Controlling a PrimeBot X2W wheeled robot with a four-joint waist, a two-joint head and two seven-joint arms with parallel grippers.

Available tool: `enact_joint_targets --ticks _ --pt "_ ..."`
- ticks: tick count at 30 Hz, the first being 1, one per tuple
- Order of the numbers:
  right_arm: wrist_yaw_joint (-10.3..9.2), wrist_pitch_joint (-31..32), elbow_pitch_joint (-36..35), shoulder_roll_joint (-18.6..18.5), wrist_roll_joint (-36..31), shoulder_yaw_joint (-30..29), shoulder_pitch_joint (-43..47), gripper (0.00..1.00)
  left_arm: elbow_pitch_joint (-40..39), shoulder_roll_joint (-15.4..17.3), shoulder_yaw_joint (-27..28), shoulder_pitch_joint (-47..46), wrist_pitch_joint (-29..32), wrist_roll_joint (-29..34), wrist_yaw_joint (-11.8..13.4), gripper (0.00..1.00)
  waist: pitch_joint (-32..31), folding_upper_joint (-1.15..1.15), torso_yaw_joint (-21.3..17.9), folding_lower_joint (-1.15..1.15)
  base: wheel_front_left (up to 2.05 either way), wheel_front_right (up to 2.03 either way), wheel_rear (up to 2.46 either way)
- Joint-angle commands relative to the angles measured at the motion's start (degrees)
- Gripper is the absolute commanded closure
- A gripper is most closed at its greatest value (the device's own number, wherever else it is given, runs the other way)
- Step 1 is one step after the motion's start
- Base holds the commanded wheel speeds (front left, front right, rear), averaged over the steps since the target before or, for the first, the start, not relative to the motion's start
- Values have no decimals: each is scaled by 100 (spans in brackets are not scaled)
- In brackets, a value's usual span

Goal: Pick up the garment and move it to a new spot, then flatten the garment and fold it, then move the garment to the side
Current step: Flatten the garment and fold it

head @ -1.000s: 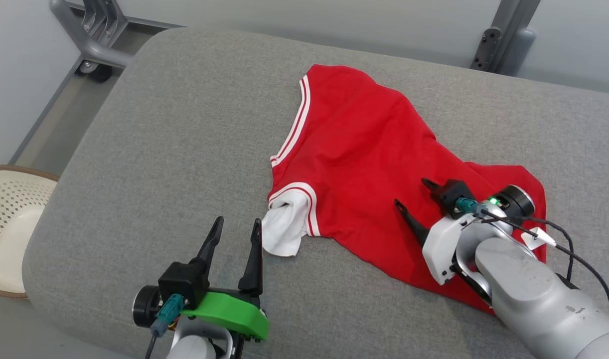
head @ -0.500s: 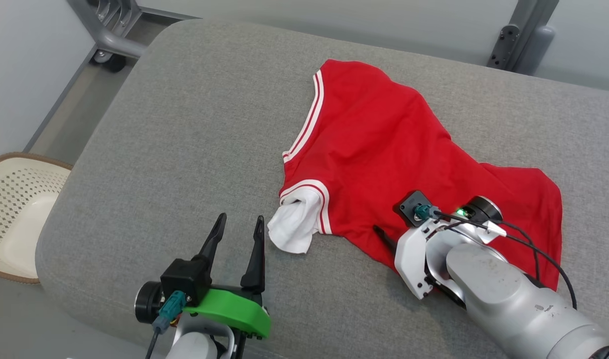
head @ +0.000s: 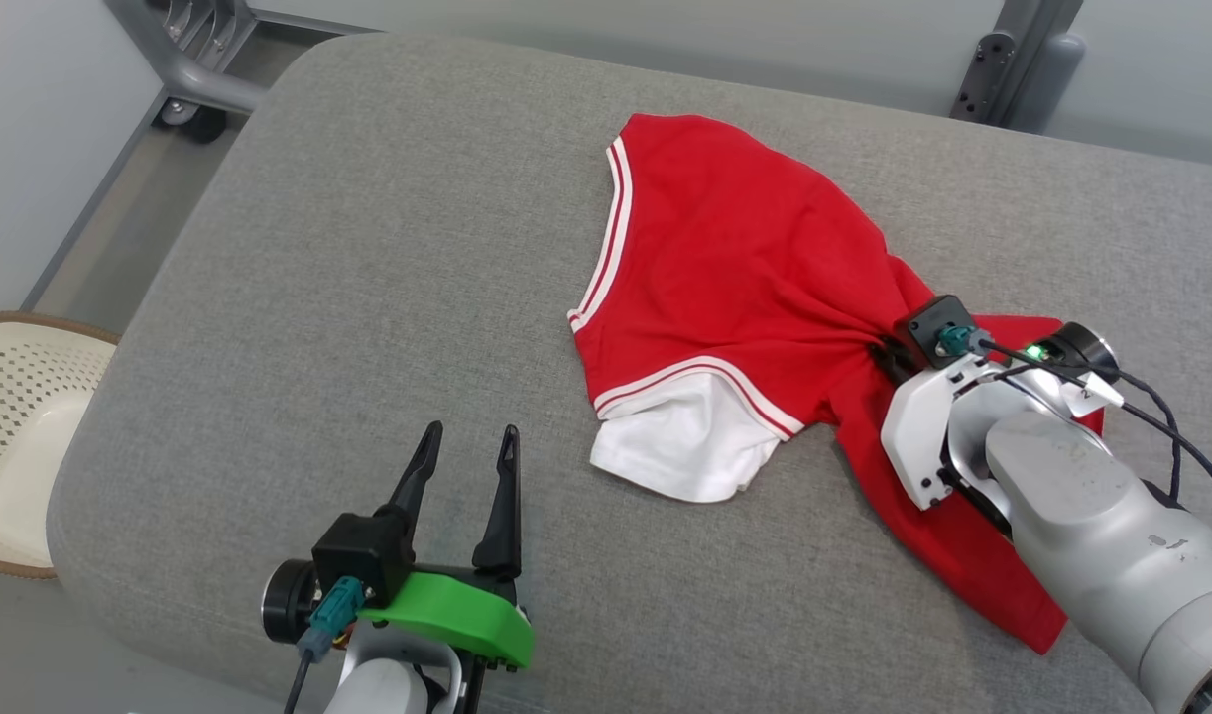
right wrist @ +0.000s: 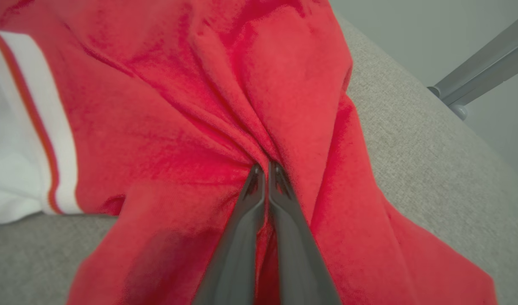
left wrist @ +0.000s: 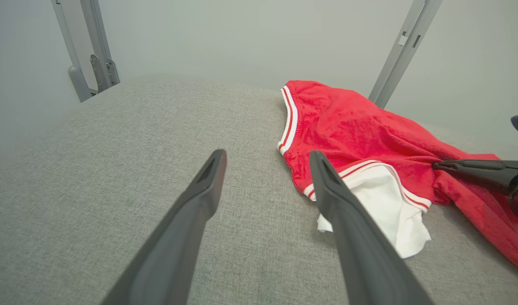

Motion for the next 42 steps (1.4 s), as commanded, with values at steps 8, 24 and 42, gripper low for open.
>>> enact_joint_targets --ticks 8,24,42 --pt "-12 -396 167 -10 89 -232 -79 58 320 11 -86 -160 0 -98 -99 0 -60 0 -395 0 0 0 0" --pt "-10 -624 -2863 -246 -496 -2562 1309 0 1541 13 -65 -885 1 -349 -211 0 -335 0 -1411 0 0 0 0" --pt "-8 -464 -6101 1023 -1912 -4829 3652 0 3403 25 408 -1877 1 -564 -160 0 200 0 -2231 0 0 0 0"
